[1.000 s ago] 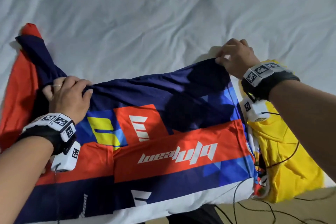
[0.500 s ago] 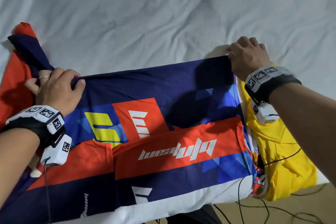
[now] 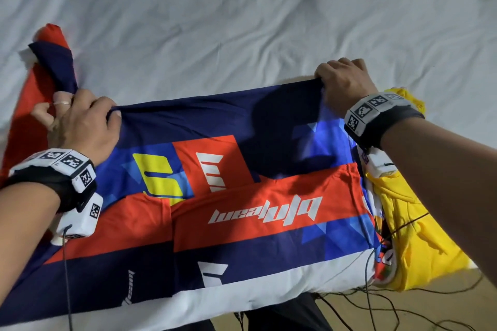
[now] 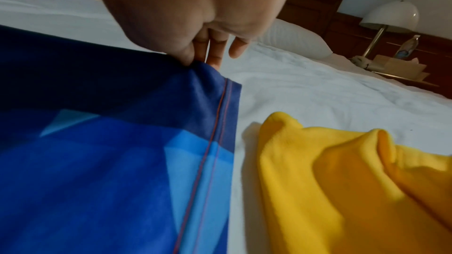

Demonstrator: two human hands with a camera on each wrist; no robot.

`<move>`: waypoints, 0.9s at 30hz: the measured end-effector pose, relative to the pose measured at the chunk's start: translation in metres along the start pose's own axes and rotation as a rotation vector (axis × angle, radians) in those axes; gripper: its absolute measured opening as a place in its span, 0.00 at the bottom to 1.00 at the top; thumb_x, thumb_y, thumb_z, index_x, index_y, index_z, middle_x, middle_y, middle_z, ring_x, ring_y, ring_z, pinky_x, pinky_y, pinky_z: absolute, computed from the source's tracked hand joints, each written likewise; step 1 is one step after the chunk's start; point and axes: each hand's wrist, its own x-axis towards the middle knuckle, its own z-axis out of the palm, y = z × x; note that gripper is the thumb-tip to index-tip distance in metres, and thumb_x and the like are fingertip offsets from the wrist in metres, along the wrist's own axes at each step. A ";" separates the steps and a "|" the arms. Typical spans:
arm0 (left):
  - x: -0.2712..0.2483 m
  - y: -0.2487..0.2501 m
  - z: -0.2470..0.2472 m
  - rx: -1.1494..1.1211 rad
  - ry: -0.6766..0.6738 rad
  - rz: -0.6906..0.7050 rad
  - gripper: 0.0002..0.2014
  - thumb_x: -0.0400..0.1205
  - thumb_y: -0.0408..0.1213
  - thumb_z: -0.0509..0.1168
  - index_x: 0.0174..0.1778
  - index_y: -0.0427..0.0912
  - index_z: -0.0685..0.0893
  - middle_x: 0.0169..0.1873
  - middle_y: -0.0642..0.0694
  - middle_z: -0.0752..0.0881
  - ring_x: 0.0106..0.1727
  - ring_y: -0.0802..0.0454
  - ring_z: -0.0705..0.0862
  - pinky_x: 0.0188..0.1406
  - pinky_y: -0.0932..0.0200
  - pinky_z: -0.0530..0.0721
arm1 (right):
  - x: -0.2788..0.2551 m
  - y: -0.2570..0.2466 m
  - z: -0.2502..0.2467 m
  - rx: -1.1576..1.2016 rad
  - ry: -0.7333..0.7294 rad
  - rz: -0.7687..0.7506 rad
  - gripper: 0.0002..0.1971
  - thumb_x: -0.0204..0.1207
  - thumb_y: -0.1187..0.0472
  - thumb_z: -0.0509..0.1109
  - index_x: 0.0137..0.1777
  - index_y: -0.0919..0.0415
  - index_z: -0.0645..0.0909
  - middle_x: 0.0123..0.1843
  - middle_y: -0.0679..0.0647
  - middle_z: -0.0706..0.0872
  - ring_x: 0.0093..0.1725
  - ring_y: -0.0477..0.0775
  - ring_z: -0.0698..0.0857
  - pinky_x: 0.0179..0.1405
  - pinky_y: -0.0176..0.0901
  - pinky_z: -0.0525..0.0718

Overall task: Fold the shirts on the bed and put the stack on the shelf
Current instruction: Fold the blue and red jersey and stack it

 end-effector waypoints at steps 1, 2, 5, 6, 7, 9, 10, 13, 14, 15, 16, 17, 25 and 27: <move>-0.002 -0.001 -0.001 0.001 0.001 0.008 0.14 0.83 0.49 0.56 0.51 0.45 0.83 0.50 0.43 0.73 0.60 0.31 0.72 0.59 0.25 0.72 | -0.006 -0.001 -0.003 0.006 0.013 -0.006 0.10 0.70 0.66 0.66 0.51 0.60 0.80 0.48 0.58 0.85 0.53 0.65 0.79 0.58 0.56 0.69; -0.006 -0.002 -0.004 -0.001 0.007 0.012 0.14 0.83 0.48 0.56 0.51 0.45 0.83 0.50 0.44 0.72 0.60 0.31 0.73 0.59 0.25 0.72 | -0.012 -0.003 -0.005 0.012 0.028 -0.009 0.11 0.69 0.64 0.65 0.51 0.60 0.80 0.49 0.59 0.84 0.52 0.66 0.80 0.58 0.57 0.69; -0.018 -0.004 -0.014 -0.022 0.088 0.053 0.13 0.82 0.45 0.57 0.51 0.44 0.84 0.49 0.43 0.74 0.60 0.32 0.74 0.58 0.27 0.73 | -0.035 -0.007 -0.014 0.000 0.115 0.013 0.15 0.65 0.62 0.61 0.50 0.61 0.84 0.50 0.60 0.83 0.51 0.68 0.80 0.56 0.59 0.70; -0.025 -0.006 -0.016 -0.027 0.133 0.094 0.13 0.82 0.44 0.58 0.51 0.43 0.85 0.48 0.42 0.76 0.60 0.32 0.74 0.61 0.28 0.72 | -0.045 -0.009 -0.017 -0.014 0.145 0.025 0.14 0.65 0.62 0.61 0.46 0.61 0.85 0.49 0.59 0.82 0.50 0.67 0.80 0.55 0.59 0.70; -0.033 -0.008 -0.018 -0.024 0.180 0.153 0.12 0.82 0.42 0.59 0.50 0.42 0.86 0.47 0.40 0.78 0.62 0.33 0.75 0.66 0.32 0.69 | -0.056 -0.013 -0.019 -0.023 0.170 0.045 0.12 0.64 0.61 0.62 0.43 0.61 0.85 0.47 0.59 0.82 0.49 0.67 0.80 0.54 0.59 0.70; -0.055 -0.011 -0.021 -0.005 0.276 0.292 0.10 0.82 0.38 0.61 0.47 0.41 0.87 0.44 0.39 0.82 0.66 0.37 0.79 0.74 0.42 0.58 | -0.081 -0.021 -0.020 -0.025 0.217 0.076 0.08 0.62 0.62 0.64 0.38 0.60 0.83 0.44 0.58 0.83 0.47 0.67 0.80 0.52 0.60 0.72; -0.066 -0.012 -0.020 -0.007 0.309 0.360 0.09 0.82 0.37 0.62 0.45 0.41 0.87 0.42 0.40 0.84 0.66 0.39 0.82 0.75 0.46 0.55 | -0.095 -0.026 -0.019 -0.026 0.231 0.084 0.06 0.61 0.62 0.65 0.37 0.60 0.82 0.43 0.57 0.83 0.46 0.66 0.81 0.52 0.60 0.72; -0.102 -0.018 -0.013 -0.003 0.322 0.524 0.10 0.82 0.36 0.60 0.42 0.41 0.87 0.37 0.42 0.84 0.54 0.41 0.86 0.68 0.43 0.64 | -0.139 -0.038 -0.004 -0.031 0.212 0.097 0.06 0.59 0.61 0.64 0.36 0.58 0.80 0.38 0.56 0.84 0.43 0.64 0.83 0.50 0.56 0.70; -0.114 -0.021 -0.010 0.011 0.308 0.561 0.11 0.82 0.36 0.59 0.41 0.41 0.87 0.35 0.42 0.82 0.48 0.41 0.85 0.62 0.42 0.67 | -0.152 -0.042 0.002 -0.027 0.196 0.101 0.07 0.59 0.61 0.63 0.36 0.57 0.80 0.37 0.56 0.84 0.42 0.64 0.84 0.50 0.56 0.69; -0.126 -0.023 -0.007 0.031 0.288 0.588 0.11 0.83 0.36 0.58 0.41 0.42 0.86 0.33 0.43 0.80 0.42 0.40 0.85 0.57 0.42 0.68 | -0.165 -0.045 0.009 -0.025 0.184 0.104 0.07 0.60 0.60 0.62 0.37 0.57 0.80 0.37 0.56 0.84 0.41 0.64 0.84 0.49 0.55 0.68; -0.138 -0.024 -0.005 0.057 0.267 0.606 0.12 0.83 0.37 0.58 0.41 0.42 0.86 0.31 0.43 0.79 0.38 0.40 0.84 0.52 0.41 0.69 | -0.178 -0.047 0.016 -0.030 0.171 0.107 0.08 0.61 0.60 0.61 0.37 0.57 0.80 0.37 0.56 0.83 0.40 0.64 0.84 0.47 0.55 0.68; -0.150 -0.026 -0.002 0.082 0.245 0.618 0.13 0.84 0.37 0.57 0.42 0.42 0.87 0.31 0.43 0.78 0.35 0.40 0.83 0.48 0.41 0.69 | -0.190 -0.049 0.022 -0.039 0.153 0.113 0.08 0.62 0.60 0.60 0.37 0.58 0.80 0.37 0.57 0.82 0.40 0.64 0.83 0.46 0.55 0.67; -0.195 -0.039 0.012 0.081 0.183 0.637 0.14 0.87 0.39 0.60 0.54 0.40 0.90 0.37 0.42 0.84 0.33 0.38 0.82 0.45 0.39 0.76 | -0.228 -0.054 0.042 -0.090 0.012 0.215 0.09 0.65 0.62 0.63 0.42 0.62 0.83 0.42 0.61 0.81 0.44 0.68 0.81 0.44 0.57 0.73; -0.198 -0.042 0.011 0.092 0.201 0.645 0.13 0.87 0.38 0.60 0.53 0.39 0.90 0.36 0.42 0.84 0.33 0.38 0.83 0.49 0.39 0.78 | -0.227 -0.055 0.039 -0.081 -0.030 0.240 0.10 0.65 0.62 0.62 0.42 0.62 0.83 0.43 0.61 0.81 0.45 0.69 0.81 0.44 0.58 0.74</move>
